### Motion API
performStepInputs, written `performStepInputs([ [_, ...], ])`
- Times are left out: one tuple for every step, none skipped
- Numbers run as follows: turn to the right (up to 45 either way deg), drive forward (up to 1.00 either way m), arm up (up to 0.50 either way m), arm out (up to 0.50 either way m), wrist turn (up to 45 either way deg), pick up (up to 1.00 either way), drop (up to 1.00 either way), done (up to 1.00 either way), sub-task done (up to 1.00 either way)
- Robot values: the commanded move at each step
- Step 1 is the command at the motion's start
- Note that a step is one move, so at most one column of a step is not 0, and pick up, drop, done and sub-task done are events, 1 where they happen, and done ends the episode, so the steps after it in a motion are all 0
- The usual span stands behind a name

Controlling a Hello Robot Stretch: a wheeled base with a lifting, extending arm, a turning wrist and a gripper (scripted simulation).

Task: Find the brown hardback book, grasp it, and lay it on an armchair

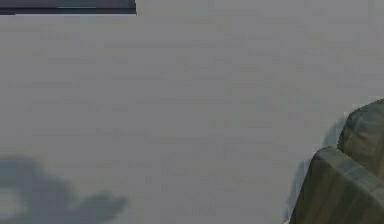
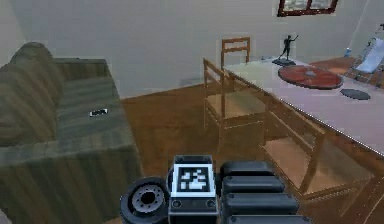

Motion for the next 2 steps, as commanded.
performStepInputs([
  [-45.0,0.00,0.00,0.00,0.0,0.00,0.00,0.00,0.00],
  [-45.0,0.00,0.00,0.00,0.0,0.00,0.00,0.00,0.00],
])
